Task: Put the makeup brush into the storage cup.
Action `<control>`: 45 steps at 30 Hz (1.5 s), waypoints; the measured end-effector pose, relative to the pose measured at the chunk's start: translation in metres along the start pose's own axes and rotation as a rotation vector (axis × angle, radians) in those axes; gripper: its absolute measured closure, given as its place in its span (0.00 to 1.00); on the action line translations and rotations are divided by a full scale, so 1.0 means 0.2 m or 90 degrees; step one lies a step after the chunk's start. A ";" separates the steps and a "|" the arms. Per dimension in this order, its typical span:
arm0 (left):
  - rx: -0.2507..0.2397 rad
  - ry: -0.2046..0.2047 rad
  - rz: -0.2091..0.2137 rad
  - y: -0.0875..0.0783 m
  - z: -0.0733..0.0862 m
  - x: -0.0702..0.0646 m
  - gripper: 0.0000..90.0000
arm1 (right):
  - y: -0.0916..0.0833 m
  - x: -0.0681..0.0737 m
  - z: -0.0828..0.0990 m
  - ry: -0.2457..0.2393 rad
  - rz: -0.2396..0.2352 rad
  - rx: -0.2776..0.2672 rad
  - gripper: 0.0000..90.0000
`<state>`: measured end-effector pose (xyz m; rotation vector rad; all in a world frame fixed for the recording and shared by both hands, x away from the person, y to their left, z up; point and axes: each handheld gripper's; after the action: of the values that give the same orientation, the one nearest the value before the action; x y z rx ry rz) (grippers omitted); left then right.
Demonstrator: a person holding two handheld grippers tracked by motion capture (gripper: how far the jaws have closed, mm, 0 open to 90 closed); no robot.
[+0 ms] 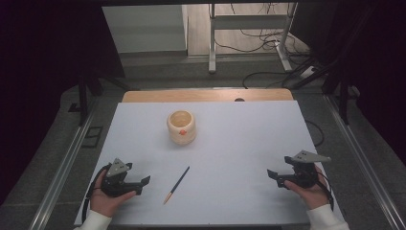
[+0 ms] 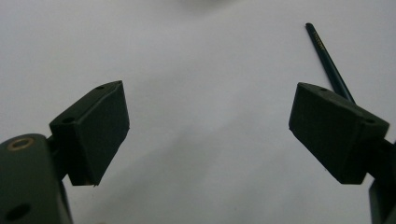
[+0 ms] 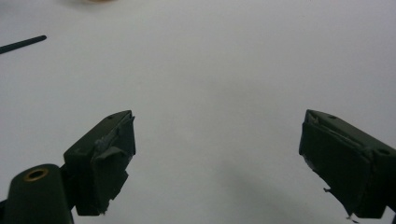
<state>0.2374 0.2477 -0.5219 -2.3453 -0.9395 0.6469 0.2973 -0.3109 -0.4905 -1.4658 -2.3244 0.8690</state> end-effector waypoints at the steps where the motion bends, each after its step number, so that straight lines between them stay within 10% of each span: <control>1: 0.000 0.002 -0.002 0.00 -0.01 0.00 0.15 | 0.01 0.00 0.00 -0.003 -0.001 0.001 0.12; 45: 0.033 -0.013 0.026 -0.06 -0.15 -0.11 0.18 | -0.03 0.03 0.01 -0.016 0.009 0.009 0.12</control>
<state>0.2355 0.2293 -0.4868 -2.3209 -0.8753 0.7048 0.2899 -0.3087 -0.4882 -1.4764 -2.3239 0.9108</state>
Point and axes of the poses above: each handheld gripper's, and its own axes: y roughly forward along the jaws, z roughly out of its underside, x roughly to its left, and after that the axes turned 14 degrees about z, right-handed
